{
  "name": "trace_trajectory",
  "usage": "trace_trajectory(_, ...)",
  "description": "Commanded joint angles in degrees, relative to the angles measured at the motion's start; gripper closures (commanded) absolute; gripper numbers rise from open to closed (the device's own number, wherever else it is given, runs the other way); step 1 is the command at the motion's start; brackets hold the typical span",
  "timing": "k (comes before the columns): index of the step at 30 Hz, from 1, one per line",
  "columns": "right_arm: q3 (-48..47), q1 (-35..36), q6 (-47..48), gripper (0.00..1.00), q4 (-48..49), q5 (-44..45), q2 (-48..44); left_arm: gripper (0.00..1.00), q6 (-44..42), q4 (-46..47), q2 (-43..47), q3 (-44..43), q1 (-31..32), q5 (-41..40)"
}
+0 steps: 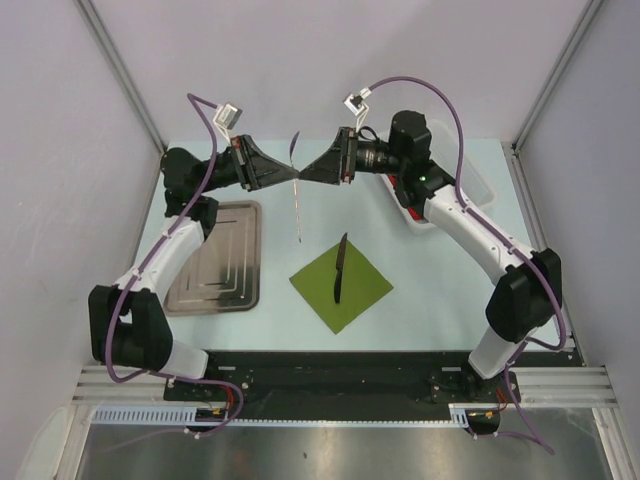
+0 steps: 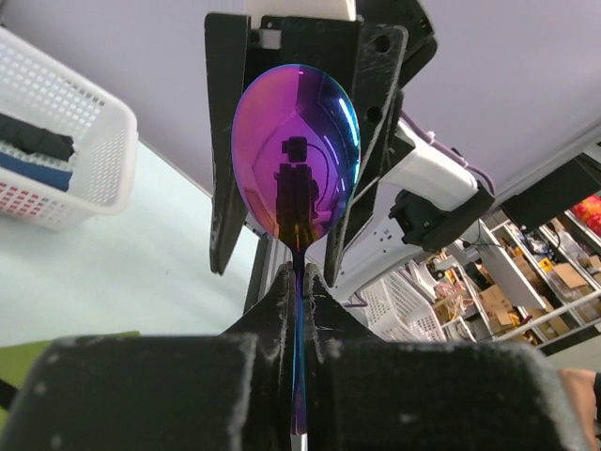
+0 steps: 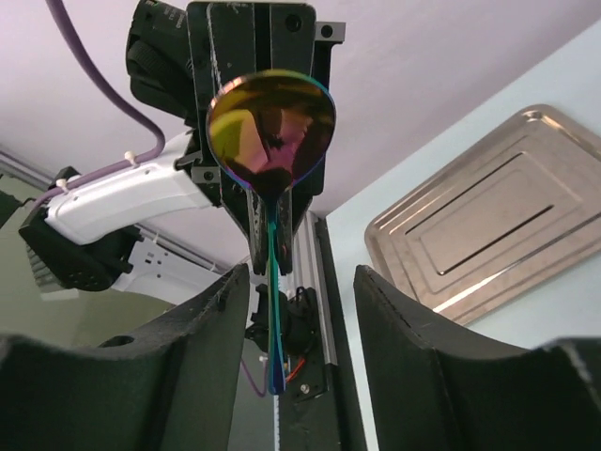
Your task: Place the utensils on the paper napkin and roll it up
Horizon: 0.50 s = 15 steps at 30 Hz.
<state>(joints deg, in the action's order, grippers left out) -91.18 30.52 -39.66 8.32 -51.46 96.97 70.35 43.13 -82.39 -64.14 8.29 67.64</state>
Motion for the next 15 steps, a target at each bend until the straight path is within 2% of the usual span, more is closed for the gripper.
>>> trace_trajectory(1,3.0,0.4,-4.9,0.49,9.5,-0.5,-3.9,1.00,5.2,8.6,2.4,-0.3,0.4,0.7)
trace_trajectory(15,8.0,3.0,-6.1,0.53,15.8,0.7,-5.9,1.00,5.3,8.5,3.1,0.2,1.5,-0.7)
